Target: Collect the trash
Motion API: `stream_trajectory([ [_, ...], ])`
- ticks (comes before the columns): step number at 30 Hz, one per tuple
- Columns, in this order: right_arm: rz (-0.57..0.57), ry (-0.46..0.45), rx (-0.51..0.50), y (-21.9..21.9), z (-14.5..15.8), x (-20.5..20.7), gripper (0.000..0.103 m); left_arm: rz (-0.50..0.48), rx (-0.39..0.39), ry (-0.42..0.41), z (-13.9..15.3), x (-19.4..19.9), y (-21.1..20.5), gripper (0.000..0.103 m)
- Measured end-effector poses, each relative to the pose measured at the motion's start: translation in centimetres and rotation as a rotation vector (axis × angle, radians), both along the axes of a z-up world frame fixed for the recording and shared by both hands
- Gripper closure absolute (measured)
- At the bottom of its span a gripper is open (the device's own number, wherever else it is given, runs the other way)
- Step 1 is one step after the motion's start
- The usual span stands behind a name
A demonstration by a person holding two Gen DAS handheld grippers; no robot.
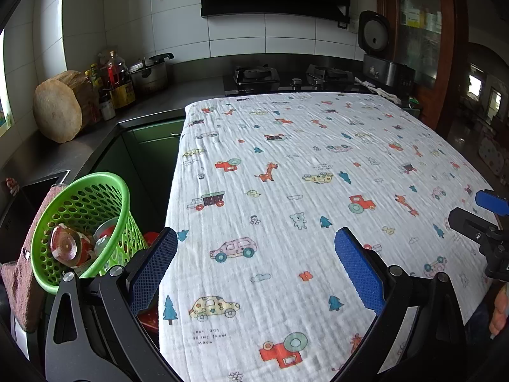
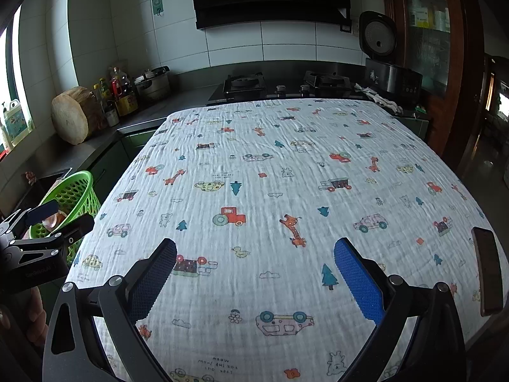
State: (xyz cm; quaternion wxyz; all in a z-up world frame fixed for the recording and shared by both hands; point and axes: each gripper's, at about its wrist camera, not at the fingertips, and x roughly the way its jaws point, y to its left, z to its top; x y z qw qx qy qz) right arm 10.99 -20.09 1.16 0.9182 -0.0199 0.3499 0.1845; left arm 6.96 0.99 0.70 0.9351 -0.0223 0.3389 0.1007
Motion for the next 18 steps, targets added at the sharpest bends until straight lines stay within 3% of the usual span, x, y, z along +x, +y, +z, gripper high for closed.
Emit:
stream_trajectory([
  [18,-0.004,0.005,0.001,-0.14,-0.23,0.02,0.007,-0.008,-0.003,0.004,-0.35,0.06,-0.6,0.005],
])
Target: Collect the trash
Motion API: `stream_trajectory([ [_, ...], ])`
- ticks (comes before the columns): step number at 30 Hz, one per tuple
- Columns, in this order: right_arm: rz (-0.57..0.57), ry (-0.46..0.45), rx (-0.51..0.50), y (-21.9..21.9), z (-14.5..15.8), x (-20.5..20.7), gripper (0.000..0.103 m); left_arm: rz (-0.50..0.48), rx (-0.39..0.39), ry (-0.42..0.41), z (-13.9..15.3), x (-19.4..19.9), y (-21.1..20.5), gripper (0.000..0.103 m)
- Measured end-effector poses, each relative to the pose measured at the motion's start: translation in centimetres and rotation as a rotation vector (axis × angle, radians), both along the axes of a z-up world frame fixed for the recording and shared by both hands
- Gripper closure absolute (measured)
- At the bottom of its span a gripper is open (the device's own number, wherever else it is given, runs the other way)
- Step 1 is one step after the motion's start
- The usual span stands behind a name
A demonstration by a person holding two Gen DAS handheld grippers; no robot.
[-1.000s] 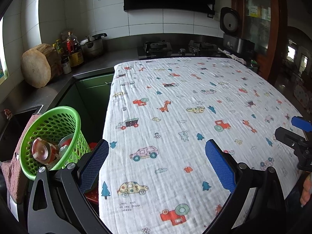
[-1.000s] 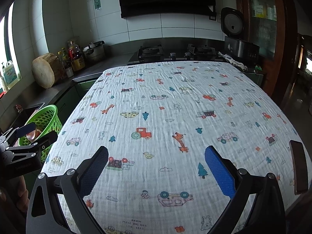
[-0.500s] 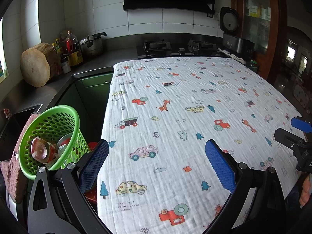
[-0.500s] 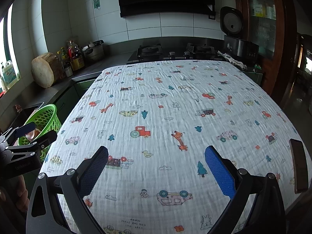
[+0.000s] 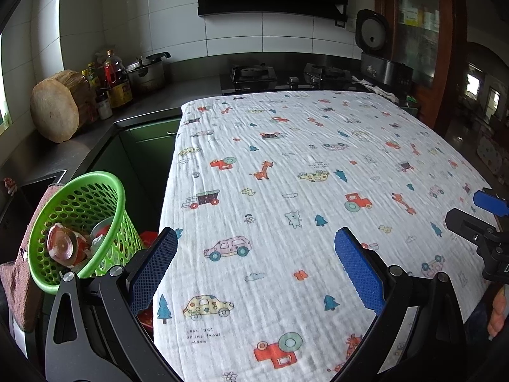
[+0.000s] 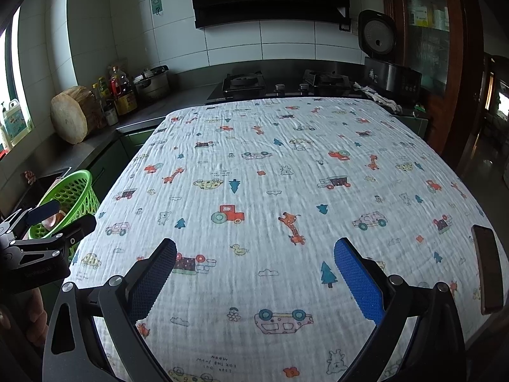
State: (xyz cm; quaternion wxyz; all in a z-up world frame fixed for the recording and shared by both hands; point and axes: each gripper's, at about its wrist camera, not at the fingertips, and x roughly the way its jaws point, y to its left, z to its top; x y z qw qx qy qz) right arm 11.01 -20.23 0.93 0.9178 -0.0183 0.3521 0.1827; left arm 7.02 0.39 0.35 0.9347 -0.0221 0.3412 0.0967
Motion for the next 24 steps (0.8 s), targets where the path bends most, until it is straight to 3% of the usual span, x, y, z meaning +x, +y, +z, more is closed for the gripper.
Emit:
stream_trajectory([
  [24,-0.003,0.004,-0.005,-0.08,-0.25,0.0,0.007,-0.017,0.001,-0.001,0.05,0.21,-0.83,0.005],
])
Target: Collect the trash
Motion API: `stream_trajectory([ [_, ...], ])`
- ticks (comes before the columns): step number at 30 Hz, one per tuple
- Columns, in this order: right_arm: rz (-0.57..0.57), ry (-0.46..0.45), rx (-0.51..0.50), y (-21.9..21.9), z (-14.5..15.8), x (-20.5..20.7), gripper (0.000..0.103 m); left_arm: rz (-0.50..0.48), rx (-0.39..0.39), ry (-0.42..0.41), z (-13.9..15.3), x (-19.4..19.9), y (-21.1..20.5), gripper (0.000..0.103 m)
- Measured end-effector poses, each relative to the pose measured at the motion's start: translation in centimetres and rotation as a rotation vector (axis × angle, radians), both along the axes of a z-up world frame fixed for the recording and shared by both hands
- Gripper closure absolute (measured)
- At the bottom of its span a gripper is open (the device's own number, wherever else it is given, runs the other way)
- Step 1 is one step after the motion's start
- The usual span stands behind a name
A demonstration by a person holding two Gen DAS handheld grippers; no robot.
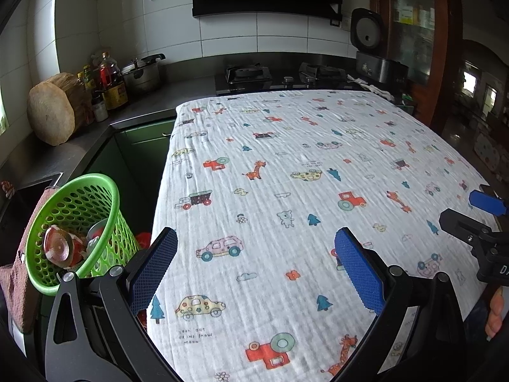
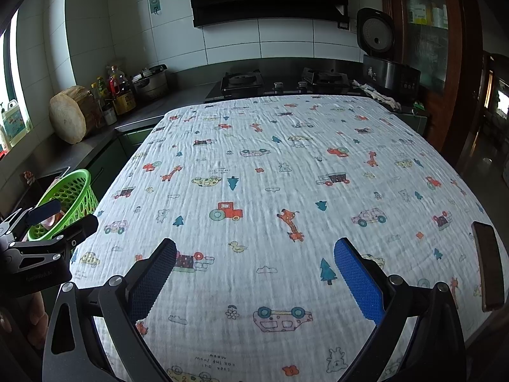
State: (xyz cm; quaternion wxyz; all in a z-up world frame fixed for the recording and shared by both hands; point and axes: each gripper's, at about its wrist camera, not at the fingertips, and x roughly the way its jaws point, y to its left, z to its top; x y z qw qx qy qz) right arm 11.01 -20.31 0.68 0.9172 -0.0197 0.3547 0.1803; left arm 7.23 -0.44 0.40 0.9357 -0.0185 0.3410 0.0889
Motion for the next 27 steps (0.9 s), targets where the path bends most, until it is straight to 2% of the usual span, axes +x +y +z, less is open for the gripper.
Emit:
stream_trajectory([
  [27,-0.019,0.004,0.01,-0.71,-0.21,-0.34,0.007,-0.019,-0.023,-0.008,-0.1,-0.26,-0.03,0.005],
])
